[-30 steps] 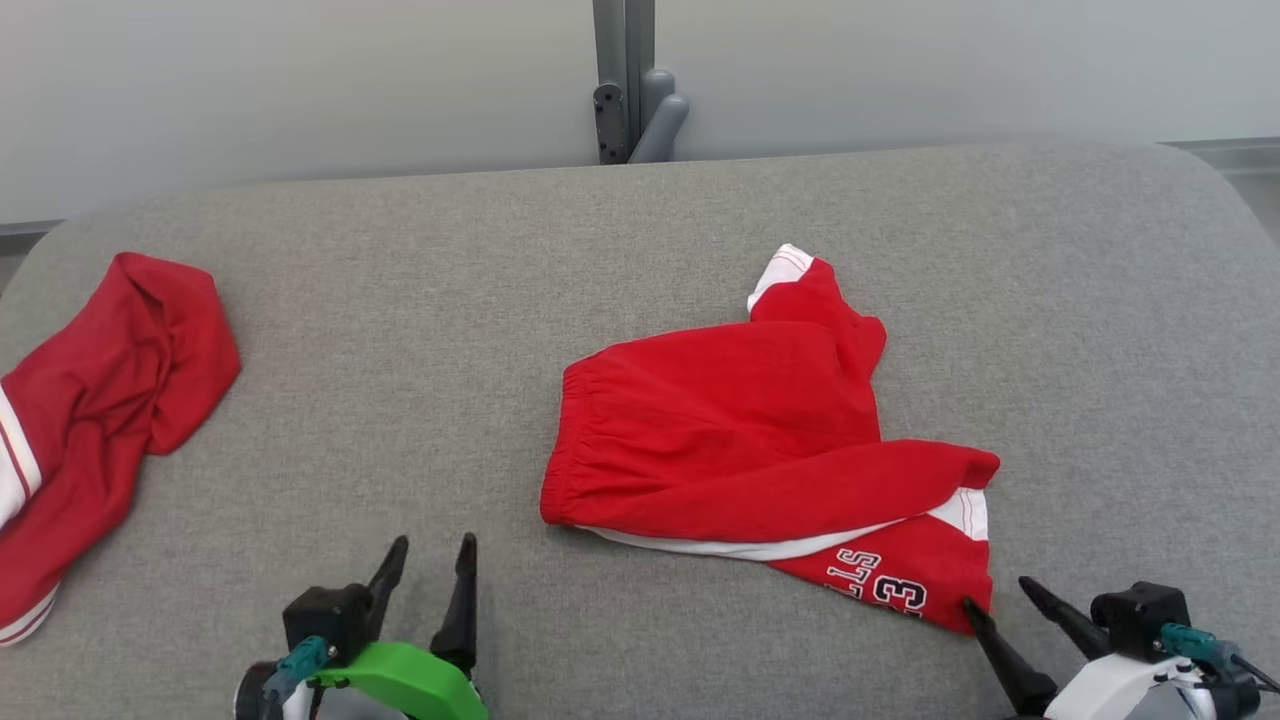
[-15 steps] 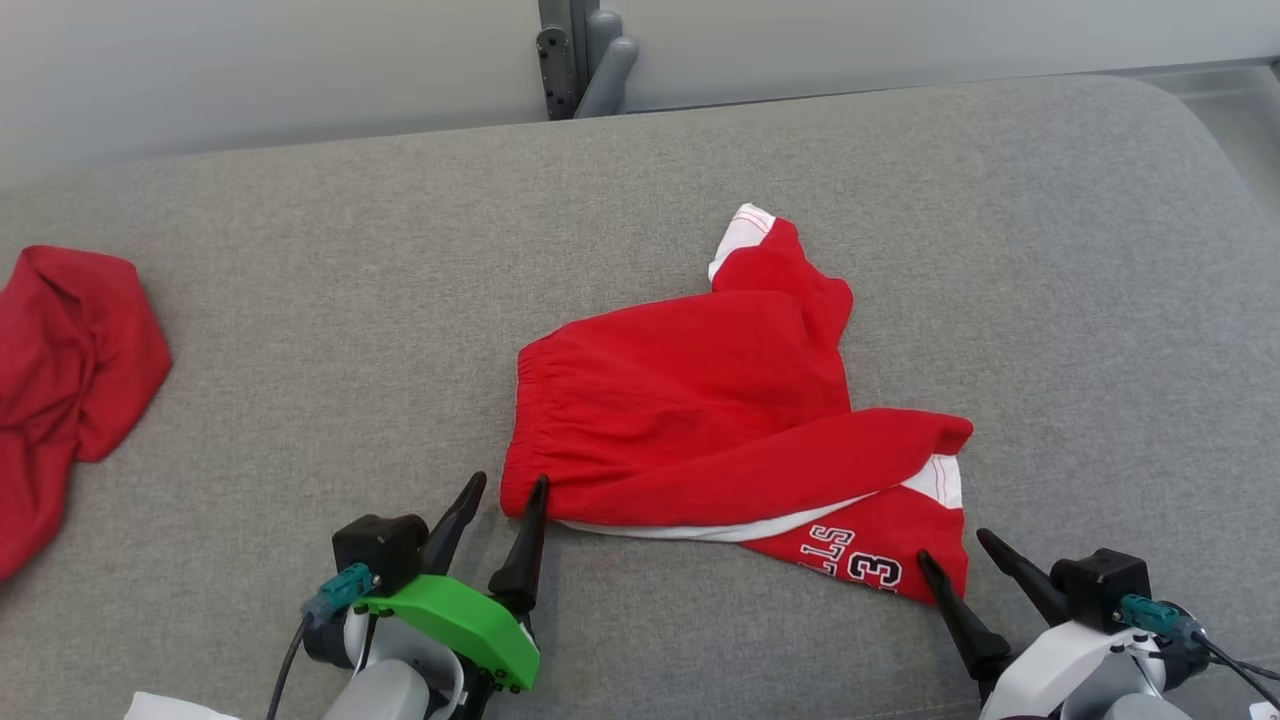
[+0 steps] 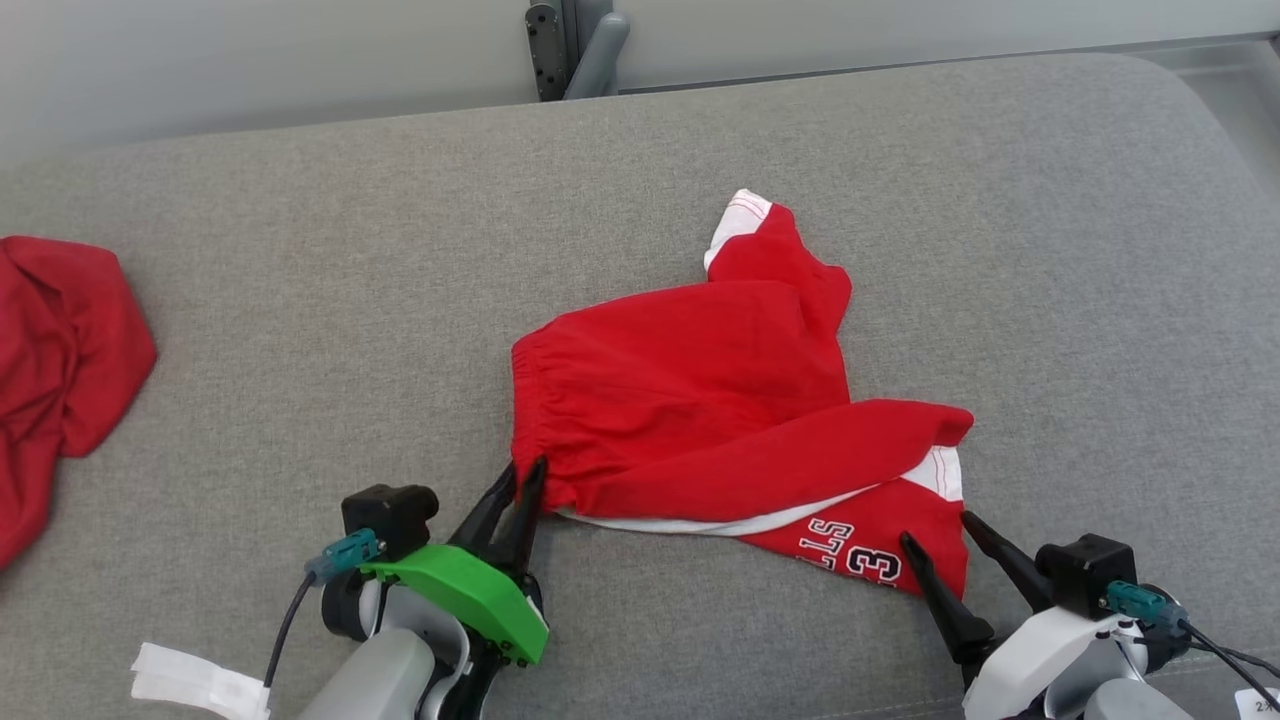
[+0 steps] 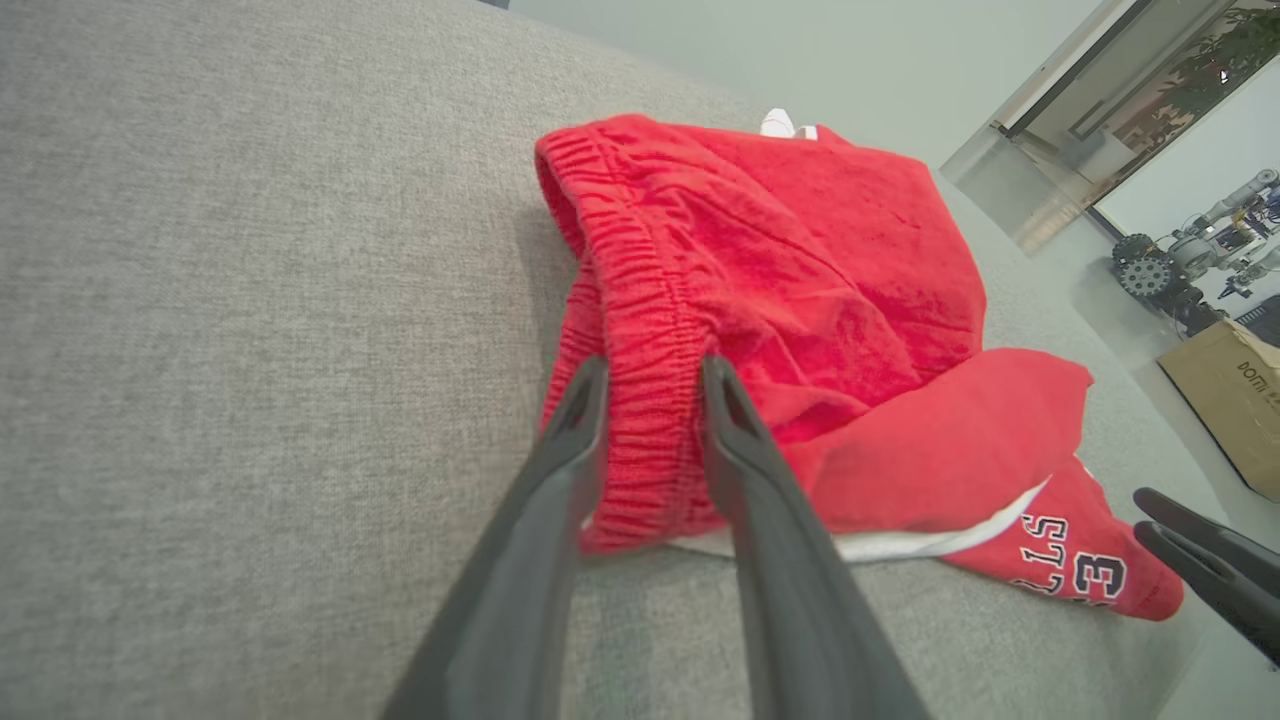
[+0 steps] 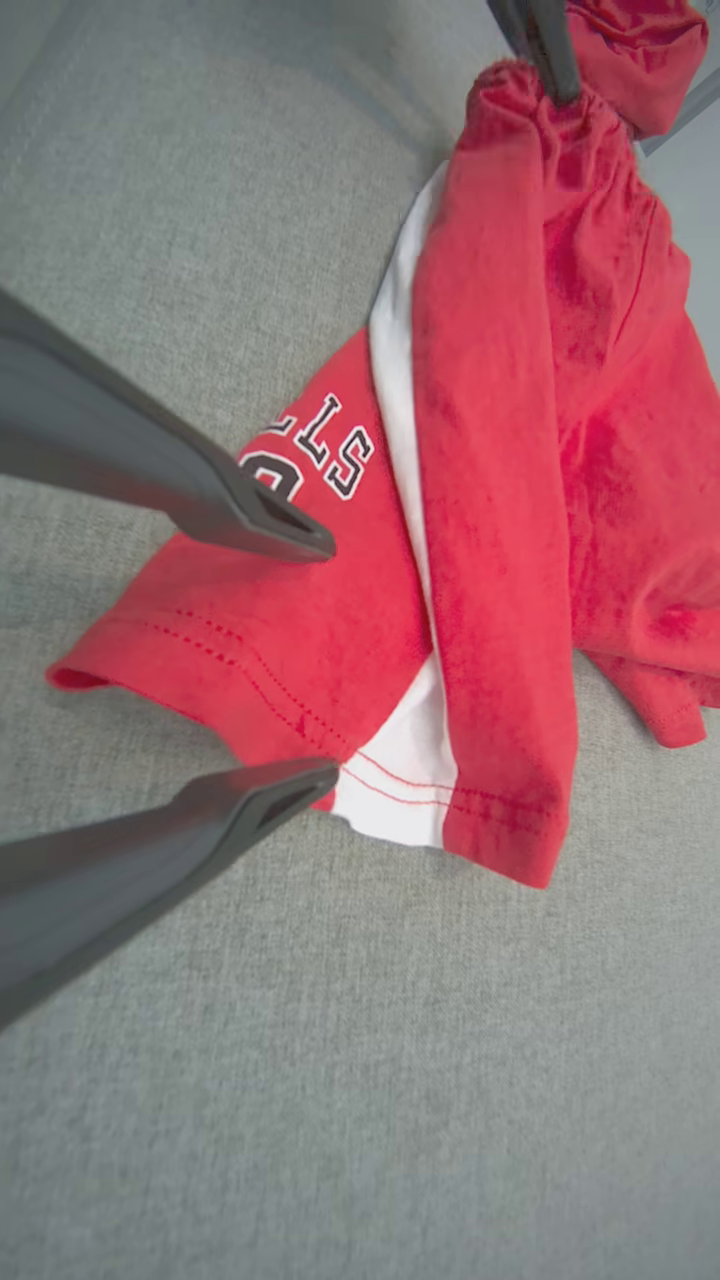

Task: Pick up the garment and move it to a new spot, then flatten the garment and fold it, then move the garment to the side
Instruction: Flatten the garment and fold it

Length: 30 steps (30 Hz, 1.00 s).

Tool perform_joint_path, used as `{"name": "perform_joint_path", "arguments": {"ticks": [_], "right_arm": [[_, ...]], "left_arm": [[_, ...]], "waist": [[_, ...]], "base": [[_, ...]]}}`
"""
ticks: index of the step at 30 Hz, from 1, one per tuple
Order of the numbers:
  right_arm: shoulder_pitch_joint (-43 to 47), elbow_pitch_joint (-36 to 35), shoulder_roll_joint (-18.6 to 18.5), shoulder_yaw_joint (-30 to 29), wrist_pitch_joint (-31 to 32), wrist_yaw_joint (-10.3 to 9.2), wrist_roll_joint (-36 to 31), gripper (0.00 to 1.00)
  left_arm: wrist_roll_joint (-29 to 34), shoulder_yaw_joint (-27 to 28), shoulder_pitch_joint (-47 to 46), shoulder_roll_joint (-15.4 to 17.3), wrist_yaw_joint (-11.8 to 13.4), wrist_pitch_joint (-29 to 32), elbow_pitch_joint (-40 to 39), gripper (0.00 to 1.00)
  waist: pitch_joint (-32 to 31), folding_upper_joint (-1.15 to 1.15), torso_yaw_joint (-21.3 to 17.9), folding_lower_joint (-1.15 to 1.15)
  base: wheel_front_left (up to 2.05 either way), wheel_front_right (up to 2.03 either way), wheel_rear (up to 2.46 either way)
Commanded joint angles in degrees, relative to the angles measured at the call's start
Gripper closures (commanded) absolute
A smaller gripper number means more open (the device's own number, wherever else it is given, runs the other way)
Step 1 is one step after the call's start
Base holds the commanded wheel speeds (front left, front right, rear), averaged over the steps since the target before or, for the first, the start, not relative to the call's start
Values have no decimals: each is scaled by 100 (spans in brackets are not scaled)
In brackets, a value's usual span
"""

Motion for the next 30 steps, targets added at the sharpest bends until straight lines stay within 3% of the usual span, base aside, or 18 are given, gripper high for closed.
{"name": "perform_joint_path", "arguments": {"ticks": [1, 10, 19, 23, 30], "right_arm": [[-67, -23, 5, -29, -17, -4, 5, 0], [22, -94, 24, -299, -17, -4, -17, 0], [-68, -135, 113, -240, -17, -4, -80, 0], [-154, -117, 109, -169, -17, -4, -35, 0], [-326, -103, 159, -66, -17, -4, 21, 0]], "left_arm": [[-53, -22, -61, 68, -16, 2, -48, 100], [221, 452, 276, 231, -15, 2, -722, 100], [407, 541, 296, 351, -15, 2, -1278, 100], [430, 623, -54, 379, -15, 2, -1038, 100], [665, 1019, -959, 301, -7, 1, 122, 100]], "waist": [[9, 0, 20, 0], [28, 0, 300, 0], [84, 0, 392, 0], [186, 0, 208, 0], [457, 0, -299, 0]], "base": [[0, 0, 0], [0, 0, 0], [0, 0, 0], [0, 0, 0], [0, 0, 0]]}}
